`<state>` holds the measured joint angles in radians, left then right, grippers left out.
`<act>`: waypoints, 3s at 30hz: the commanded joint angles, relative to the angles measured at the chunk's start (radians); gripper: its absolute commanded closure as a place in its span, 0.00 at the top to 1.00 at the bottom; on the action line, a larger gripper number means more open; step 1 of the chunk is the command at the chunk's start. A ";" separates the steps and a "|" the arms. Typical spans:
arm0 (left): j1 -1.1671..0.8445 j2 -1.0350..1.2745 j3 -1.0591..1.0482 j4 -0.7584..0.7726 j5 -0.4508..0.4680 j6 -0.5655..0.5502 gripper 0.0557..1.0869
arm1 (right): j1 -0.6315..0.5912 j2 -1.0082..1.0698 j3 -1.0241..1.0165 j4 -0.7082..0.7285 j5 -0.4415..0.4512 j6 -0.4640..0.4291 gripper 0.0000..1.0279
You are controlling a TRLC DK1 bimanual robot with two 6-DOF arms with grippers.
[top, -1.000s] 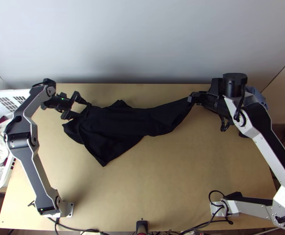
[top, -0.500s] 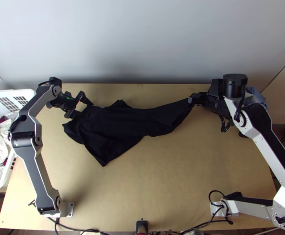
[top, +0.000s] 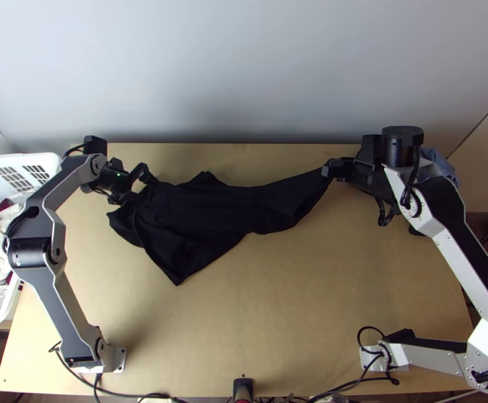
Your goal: Fold the t-shirt
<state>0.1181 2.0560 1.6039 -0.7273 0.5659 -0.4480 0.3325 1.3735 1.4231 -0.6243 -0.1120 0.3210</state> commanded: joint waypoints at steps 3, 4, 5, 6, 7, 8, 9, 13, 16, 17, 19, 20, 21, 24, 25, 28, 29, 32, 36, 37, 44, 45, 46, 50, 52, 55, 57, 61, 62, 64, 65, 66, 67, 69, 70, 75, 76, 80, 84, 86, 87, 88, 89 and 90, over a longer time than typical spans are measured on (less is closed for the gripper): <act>-0.031 -0.033 -0.085 0.083 -0.012 0.002 0.95 | 0.002 0.004 0.004 0.001 0.000 0.000 0.03; -0.029 -0.031 -0.088 0.092 -0.014 0.003 0.95 | 0.002 0.004 0.004 0.001 0.000 0.000 0.03; -0.021 -0.028 -0.090 0.098 -0.014 0.003 0.95 | 0.002 0.004 0.004 0.001 0.000 0.001 0.03; -0.017 -0.025 -0.091 0.106 -0.014 0.005 0.95 | 0.002 0.004 0.004 0.001 0.000 0.001 0.03; -0.008 -0.023 -0.093 0.112 -0.014 0.005 0.94 | 0.002 0.004 0.004 0.001 0.000 0.001 0.03; 0.002 -0.022 -0.093 0.115 -0.014 0.005 0.89 | 0.002 0.004 0.004 -0.002 0.000 0.001 0.03; 0.009 -0.022 -0.093 0.117 -0.015 0.008 0.86 | 0.002 0.004 0.004 -0.002 -0.002 0.001 0.03; 0.035 -0.022 -0.091 0.118 -0.014 0.025 0.86 | 0.003 0.004 0.002 -0.003 -0.005 0.001 0.03; 0.041 -0.028 -0.093 0.112 -0.015 0.054 0.86 | 0.005 0.009 0.010 -0.003 -0.005 0.003 0.03; 0.040 -0.027 -0.094 0.103 -0.017 0.071 0.86 | 0.005 0.010 0.010 -0.003 -0.006 0.003 0.03; 0.025 -0.031 -0.110 0.092 -0.040 0.112 0.86 | 0.005 0.010 0.013 -0.003 -0.008 0.006 0.03; 0.012 -0.031 -0.116 0.088 -0.070 0.137 0.86 | 0.005 0.012 0.013 -0.003 -0.008 0.007 0.03; -0.003 -0.031 -0.121 0.074 -0.098 0.161 0.86 | 0.005 0.012 0.013 -0.003 -0.008 0.007 0.03; -0.026 -0.030 -0.130 0.065 -0.155 0.192 0.86 | 0.005 0.012 0.016 -0.003 -0.008 0.007 0.03; -0.031 -0.030 -0.134 0.063 -0.155 0.206 0.86 | 0.003 0.013 0.016 -0.002 -0.008 0.009 0.03; -0.060 -0.027 -0.150 0.062 -0.210 0.247 0.86 | 0.003 0.015 0.017 -0.002 -0.008 0.009 0.03; -0.069 -0.025 -0.153 0.062 -0.233 0.259 0.86 | 0.003 0.015 0.019 -0.002 -0.008 0.009 0.03; -0.075 -0.023 -0.154 0.063 -0.251 0.265 0.86 | 0.003 0.016 0.020 -0.003 -0.008 0.009 0.03; -0.075 -0.022 -0.154 0.071 -0.288 0.264 0.74 | 0.003 0.021 0.017 -0.002 -0.008 0.007 0.03; -0.075 -0.025 -0.162 0.083 -0.311 0.261 0.62 | 0.003 0.021 0.017 -0.002 -0.008 0.007 0.03; -0.074 -0.027 -0.162 0.134 -0.342 0.259 0.36 | 0.005 0.024 0.019 -0.003 -0.009 0.007 0.03; -0.075 -0.027 -0.160 0.135 -0.342 0.261 0.36 | 0.005 0.024 0.020 -0.003 -0.011 0.007 0.03; -0.075 -0.028 -0.160 0.135 -0.342 0.264 0.36 | 0.005 0.024 0.022 -0.003 -0.012 0.006 0.03; -0.075 -0.025 -0.150 0.137 -0.342 0.258 0.36 | 0.005 0.024 0.022 -0.003 -0.014 0.006 0.03; -0.075 -0.025 -0.139 0.135 -0.342 0.256 0.35 | 0.007 0.024 0.022 -0.003 -0.015 0.006 0.03; -0.075 -0.025 -0.117 0.129 -0.342 0.247 0.24 | 0.008 0.024 0.019 -0.003 -0.015 0.006 0.03; -0.075 -0.023 -0.104 0.131 -0.342 0.247 0.24 | 0.010 0.024 0.016 -0.003 -0.018 0.007 0.03; -0.075 0.007 -0.053 0.111 -0.342 0.250 0.63 | 0.011 0.024 0.014 -0.005 -0.025 0.007 0.03; -0.075 0.009 -0.052 0.111 -0.342 0.250 0.63 | 0.011 0.024 0.014 -0.005 -0.025 0.007 0.03; -0.077 0.013 -0.052 0.106 -0.342 0.252 0.57 | 0.011 0.024 0.013 -0.005 -0.025 0.007 0.03; -0.077 0.015 -0.052 0.106 -0.342 0.249 0.46 | 0.011 0.024 0.013 -0.005 -0.025 0.007 0.03; -0.078 0.018 -0.050 0.106 -0.342 0.250 0.28 | 0.011 0.024 0.014 -0.005 -0.025 0.007 0.03; -0.077 0.021 -0.048 0.106 -0.342 0.250 0.09 | 0.011 0.024 0.014 -0.005 -0.025 0.007 0.03; -0.077 0.027 -0.047 0.106 -0.342 0.253 0.04 | 0.011 0.024 0.014 -0.005 -0.025 0.007 0.03; -0.077 0.030 -0.047 0.106 -0.343 0.255 0.04 | 0.011 0.024 0.014 -0.005 -0.025 0.007 0.03; -0.069 0.030 -0.052 0.103 -0.347 0.255 0.04 | 0.011 0.024 0.005 -0.005 -0.025 0.006 0.03; -0.069 0.021 -0.052 0.098 -0.347 0.256 0.04 | 0.011 0.024 0.005 -0.005 -0.025 0.004 0.03; -0.067 -0.023 -0.055 0.083 -0.348 0.261 0.04 | 0.011 0.024 0.002 -0.005 -0.025 0.004 0.03; -0.058 -0.085 -0.052 0.040 -0.348 0.262 0.04 | 0.011 0.024 0.000 -0.005 -0.025 0.006 0.03; -0.049 -0.132 -0.053 0.014 -0.347 0.261 0.04 | 0.010 0.024 -0.001 -0.003 -0.025 0.004 0.03; -0.041 -0.157 -0.053 0.006 -0.343 0.256 0.04 | 0.010 0.024 -0.001 -0.003 -0.025 0.004 0.03; -0.034 -0.180 -0.050 -0.009 -0.336 0.252 0.04 | 0.010 0.021 -0.001 -0.003 -0.025 0.003 0.03; -0.026 -0.208 -0.042 -0.035 -0.319 0.253 0.04 | 0.010 0.019 -0.003 -0.003 -0.025 0.004 0.03; -0.021 -0.234 -0.039 -0.054 -0.302 0.253 0.04 | 0.010 0.015 -0.004 -0.003 -0.025 0.003 0.03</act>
<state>0.0669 1.9530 1.5517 -0.7006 0.2176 -0.1890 0.3428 1.3972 1.4235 -0.6289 -0.1379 0.3252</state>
